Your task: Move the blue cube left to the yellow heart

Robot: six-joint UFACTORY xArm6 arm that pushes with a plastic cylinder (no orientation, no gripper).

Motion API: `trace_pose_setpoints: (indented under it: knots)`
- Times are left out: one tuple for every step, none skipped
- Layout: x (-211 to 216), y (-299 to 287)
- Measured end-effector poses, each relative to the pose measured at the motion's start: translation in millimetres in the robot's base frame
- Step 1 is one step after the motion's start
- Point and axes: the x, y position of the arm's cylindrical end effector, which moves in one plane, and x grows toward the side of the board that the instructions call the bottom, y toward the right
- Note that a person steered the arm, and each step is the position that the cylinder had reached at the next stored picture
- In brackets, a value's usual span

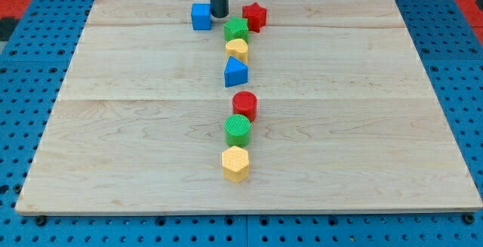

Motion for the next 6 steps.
trace_pose_setpoints:
  knots:
    - [-28, 4]
    - [23, -53]
    - [86, -53]
    - [103, -57]
    - [130, -77]
    - [154, -79]
